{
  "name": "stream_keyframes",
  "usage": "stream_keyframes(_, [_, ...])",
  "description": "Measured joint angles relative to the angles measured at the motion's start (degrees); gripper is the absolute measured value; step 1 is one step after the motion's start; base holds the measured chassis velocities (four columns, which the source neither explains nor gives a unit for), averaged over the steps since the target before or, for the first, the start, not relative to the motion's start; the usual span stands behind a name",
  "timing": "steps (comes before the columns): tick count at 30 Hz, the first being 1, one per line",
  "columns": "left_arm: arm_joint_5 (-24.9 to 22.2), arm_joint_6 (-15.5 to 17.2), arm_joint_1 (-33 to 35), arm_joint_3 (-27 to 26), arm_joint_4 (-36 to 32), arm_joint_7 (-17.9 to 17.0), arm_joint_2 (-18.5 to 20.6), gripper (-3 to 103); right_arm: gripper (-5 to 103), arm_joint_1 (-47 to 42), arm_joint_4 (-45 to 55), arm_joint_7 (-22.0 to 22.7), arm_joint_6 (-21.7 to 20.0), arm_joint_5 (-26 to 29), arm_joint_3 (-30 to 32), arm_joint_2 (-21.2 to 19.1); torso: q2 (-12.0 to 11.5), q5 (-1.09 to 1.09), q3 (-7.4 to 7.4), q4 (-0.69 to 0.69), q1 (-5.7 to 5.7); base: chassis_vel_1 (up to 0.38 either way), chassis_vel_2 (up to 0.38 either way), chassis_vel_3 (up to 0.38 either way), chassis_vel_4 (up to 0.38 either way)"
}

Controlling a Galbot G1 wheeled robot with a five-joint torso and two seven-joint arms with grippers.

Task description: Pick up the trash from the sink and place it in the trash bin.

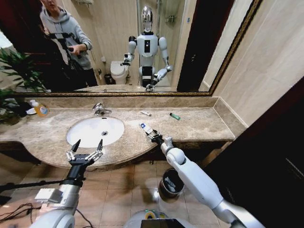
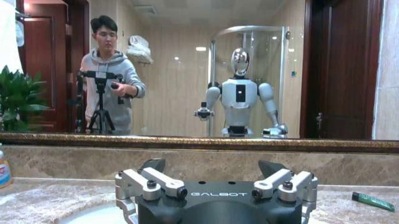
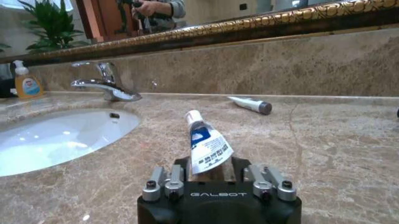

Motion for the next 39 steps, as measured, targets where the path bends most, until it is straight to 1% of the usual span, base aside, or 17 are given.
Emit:
stream_keyframes(1, [0.00, 0.00, 0.00, 0.00, 0.00, 0.00, 0.00, 100, 47, 0.00, 0.00, 0.00, 0.00, 0.00, 0.00, 0.00, 0.00, 0.00, 0.00, 0.00, 0.00, 0.000, 0.000, 0.000, 0.000])
stream_keyframes(3, [0.00, 0.00, 0.00, 0.00, 0.00, 0.00, 0.00, 100, 37, 0.27, -0.05, 0.01, -0.01, 0.05, -0.22, 0.00, 0.00, 0.00, 0.00, 0.00, 0.00, 0.000, 0.000, 0.000, 0.000])
stream_keyframes(4, [0.00, 0.00, 0.00, 0.00, 0.00, 0.00, 0.00, 100, 37, 0.27, -0.05, 0.01, -0.01, 0.05, -0.22, 0.00, 0.00, 0.00, 0.00, 0.00, 0.00, 0.000, 0.000, 0.000, 0.000])
stream_keyframes(7, [0.00, 0.00, 0.00, 0.00, 0.00, 0.00, 0.00, 100, 20, 0.34, 0.03, 0.05, -0.06, 0.04, -0.32, 0.10, 0.00, 0.00, 0.00, 0.00, 0.00, 0.000, 0.000, 0.000, 0.000])
stream_keyframes(9, [0.00, 0.00, 0.00, 0.00, 0.00, 0.00, 0.00, 100, 20, 0.23, 0.20, 0.08, -0.07, -0.01, -0.36, 0.10, 0.00, 0.00, 0.00, 0.00, 0.00, 0.000, 0.000, 0.000, 0.000])
stream_keyframes(11, [0.00, 0.00, 0.00, 0.00, 0.00, 0.00, 0.00, 100, 9, -0.10, 0.49, 0.14, -0.07, -0.19, -0.36, 0.10, 0.00, 0.00, 0.00, 0.00, 0.00, 0.000, 0.000, 0.000, 0.000])
stream_keyframes(12, [0.00, 0.00, 0.00, 0.00, 0.00, 0.00, 0.00, 100, 9, -0.10, 0.49, 0.14, -0.07, -0.19, -0.36, 0.10, 0.00, 0.00, 0.00, 0.00, 0.00, 0.000, 0.000, 0.000, 0.000])
stream_keyframes(13, [0.00, 0.00, 0.00, 0.00, 0.00, 0.00, 0.00, 100, 3, -0.32, 0.69, 0.16, -0.07, -0.31, -0.33, 0.07, 0.00, 0.01, 0.00, 0.00, 0.00, 0.000, 0.000, 0.000, 0.000])
stream_keyframes(14, [0.00, 0.00, 0.00, 0.00, 0.00, 0.00, 0.00, 100, 1, -0.58, 0.98, 0.17, -0.07, -0.39, -0.23, -0.04, 0.00, 0.01, 0.00, 0.00, 0.00, 0.000, 0.000, 0.000, 0.000])
stream_keyframes(27, [0.00, 0.00, 0.00, 0.00, 0.00, 0.00, 0.00, 100, 0, -3.50, 5.29, 0.19, 0.51, -0.43, 2.16, -1.65, 0.01, 0.01, 0.00, 0.00, 0.00, 0.000, 0.000, 0.000, 0.000])
stream_keyframes(30, [0.00, 0.00, 0.00, 0.00, 0.00, 0.00, 0.00, 100, 0, -5.18, 7.02, -0.01, 1.91, -0.57, 3.97, -2.08, 0.01, 0.01, 0.00, 0.01, 0.00, 0.000, 0.000, 0.000, 0.000])
stream_keyframes(31, [0.00, 0.00, 0.00, 0.00, 0.00, 0.00, 0.00, 100, 0, -6.31, 8.04, -0.32, 3.21, -0.75, 5.02, -2.43, 0.01, 0.02, 0.00, 0.01, 0.00, 0.000, 0.000, 0.000, 0.000])
stream_keyframes(33, [0.00, 0.00, 0.00, 0.00, 0.00, 0.00, 0.00, 100, 0, -10.13, 11.33, -1.40, 5.68, -2.26, 8.74, -3.99, 0.01, 0.01, 0.00, 0.00, 0.00, 0.000, 0.000, 0.000, 0.000])
stream_keyframes(34, [0.00, 0.00, 0.00, 0.00, 0.00, 0.00, 0.00, 100, 0, -10.13, 11.33, -1.40, 5.68, -2.26, 8.74, -3.99, 0.01, 0.01, 0.00, 0.00, 0.00, 0.000, 0.000, 0.000, 0.000])
stream_keyframes(36, [0.00, 0.00, 0.00, 0.00, 0.00, 0.01, 0.00, 100, 0, -13.10, 14.05, -2.04, 7.32, -3.46, 11.50, -5.12, 0.01, 0.02, -0.01, -0.01, 0.00, 0.000, 0.000, 0.000, 0.000])
stream_keyframes(37, [0.00, 0.00, 0.00, 0.00, 0.00, 0.00, 0.00, 100, 0, -16.33, 17.02, -2.28, 8.66, -4.41, 13.77, -5.90, 0.01, 0.02, -0.01, -0.01, 0.00, 0.000, 0.000, 0.000, 0.000])
stream_keyframes(39, [0.00, 0.00, 0.00, 0.00, 0.00, 0.00, 0.00, 100, 0, -17.97, 18.46, -2.29, 9.19, -4.67, 14.73, -6.16, 0.01, 0.01, -0.01, -0.01, 0.00, 0.000, 0.000, 0.000, 0.000])
